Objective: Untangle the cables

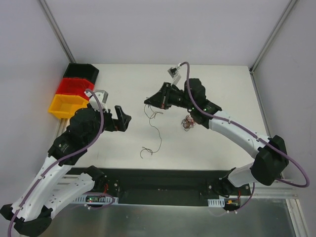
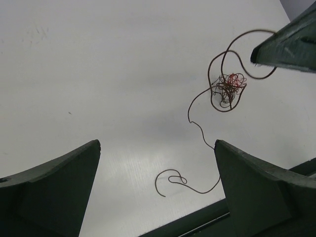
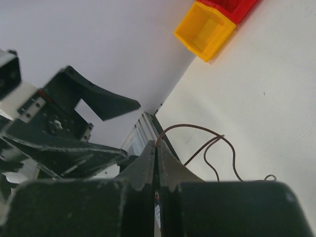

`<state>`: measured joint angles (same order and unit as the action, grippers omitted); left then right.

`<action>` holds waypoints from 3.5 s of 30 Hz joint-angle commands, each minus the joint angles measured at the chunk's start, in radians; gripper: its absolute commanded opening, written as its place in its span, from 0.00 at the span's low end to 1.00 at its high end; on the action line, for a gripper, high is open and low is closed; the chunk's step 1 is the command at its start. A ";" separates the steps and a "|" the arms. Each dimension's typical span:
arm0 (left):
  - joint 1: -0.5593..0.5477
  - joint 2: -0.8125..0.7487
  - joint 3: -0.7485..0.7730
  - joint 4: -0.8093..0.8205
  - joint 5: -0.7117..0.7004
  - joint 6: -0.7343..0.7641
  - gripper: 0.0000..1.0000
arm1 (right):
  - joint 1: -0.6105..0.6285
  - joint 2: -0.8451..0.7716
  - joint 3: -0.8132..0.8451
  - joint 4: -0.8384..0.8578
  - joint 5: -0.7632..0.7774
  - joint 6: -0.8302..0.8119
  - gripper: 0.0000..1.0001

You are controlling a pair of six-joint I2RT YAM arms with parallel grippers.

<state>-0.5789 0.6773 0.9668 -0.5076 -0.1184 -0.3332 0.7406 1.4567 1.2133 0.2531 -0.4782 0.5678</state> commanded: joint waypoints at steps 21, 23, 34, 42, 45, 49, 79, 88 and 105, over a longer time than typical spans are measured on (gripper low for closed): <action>0.002 0.041 0.073 -0.002 0.005 -0.059 0.99 | 0.014 -0.096 0.269 -0.417 0.130 -0.346 0.00; 0.002 0.039 0.066 -0.003 0.008 -0.066 0.99 | 0.017 -0.098 0.223 -0.379 0.116 -0.323 0.00; 0.002 0.067 0.033 0.001 0.039 -0.092 0.99 | 0.054 -0.012 -0.077 -0.133 0.090 -0.204 0.01; 0.002 0.168 -0.031 0.015 0.117 -0.130 0.99 | 0.042 0.082 -0.109 -0.156 0.064 -0.207 0.11; 0.002 0.214 -0.042 0.027 0.172 -0.132 0.99 | 0.043 0.080 -0.144 -0.167 0.046 -0.213 0.17; 0.002 0.283 -0.065 0.061 0.226 -0.150 0.99 | 0.042 0.073 -0.188 -0.178 -0.008 -0.224 0.32; -0.148 0.965 0.053 0.130 0.148 -0.262 0.87 | 0.000 -0.397 -0.713 0.058 0.409 -0.424 0.69; -0.200 1.055 0.105 0.078 -0.019 -0.283 0.47 | -0.006 -0.417 -0.718 0.060 0.414 -0.419 0.69; 0.118 0.736 0.065 0.049 0.011 -0.149 0.00 | -0.032 -0.458 -0.733 0.043 0.426 -0.401 0.69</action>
<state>-0.6117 1.5574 1.0389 -0.4294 -0.1375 -0.5472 0.7174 1.0260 0.4923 0.2573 -0.0635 0.1608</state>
